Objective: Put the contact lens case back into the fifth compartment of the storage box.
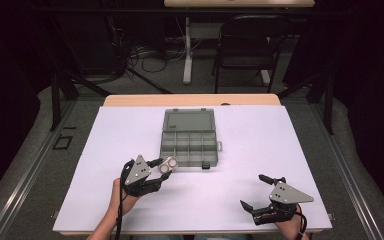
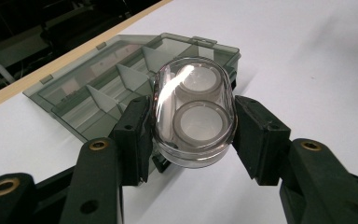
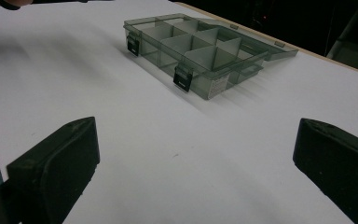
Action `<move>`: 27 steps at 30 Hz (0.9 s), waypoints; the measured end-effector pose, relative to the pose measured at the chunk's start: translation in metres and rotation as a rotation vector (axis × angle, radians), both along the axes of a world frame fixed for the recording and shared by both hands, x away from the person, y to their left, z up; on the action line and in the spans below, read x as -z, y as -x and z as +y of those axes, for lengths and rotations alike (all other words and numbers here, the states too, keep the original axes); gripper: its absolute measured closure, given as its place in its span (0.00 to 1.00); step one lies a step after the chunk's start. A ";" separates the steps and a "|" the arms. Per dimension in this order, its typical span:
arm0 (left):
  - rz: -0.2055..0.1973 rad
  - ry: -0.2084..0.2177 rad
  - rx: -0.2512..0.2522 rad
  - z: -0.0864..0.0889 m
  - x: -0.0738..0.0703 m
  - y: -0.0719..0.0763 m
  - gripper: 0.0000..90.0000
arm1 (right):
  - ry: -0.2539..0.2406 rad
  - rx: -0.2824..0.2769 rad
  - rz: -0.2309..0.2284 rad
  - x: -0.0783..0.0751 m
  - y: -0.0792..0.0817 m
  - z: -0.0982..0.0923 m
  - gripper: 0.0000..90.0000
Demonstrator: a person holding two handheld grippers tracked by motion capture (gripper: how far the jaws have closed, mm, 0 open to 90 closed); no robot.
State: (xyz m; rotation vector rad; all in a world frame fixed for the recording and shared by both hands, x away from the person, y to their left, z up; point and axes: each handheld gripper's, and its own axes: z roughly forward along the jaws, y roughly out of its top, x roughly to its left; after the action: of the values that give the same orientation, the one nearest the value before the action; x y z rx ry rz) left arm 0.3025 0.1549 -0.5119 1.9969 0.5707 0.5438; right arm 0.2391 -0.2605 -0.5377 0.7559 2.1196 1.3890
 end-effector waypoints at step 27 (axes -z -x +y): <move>-0.017 0.041 -0.081 0.004 -0.008 -0.019 0.55 | 0.004 0.000 0.006 0.001 -0.001 0.001 0.00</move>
State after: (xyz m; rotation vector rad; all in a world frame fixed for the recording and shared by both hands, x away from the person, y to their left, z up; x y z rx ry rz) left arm 0.3219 0.1592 -0.5042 1.9350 0.6498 0.5939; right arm 0.2397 -0.2598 -0.5382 0.7592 2.1263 1.3843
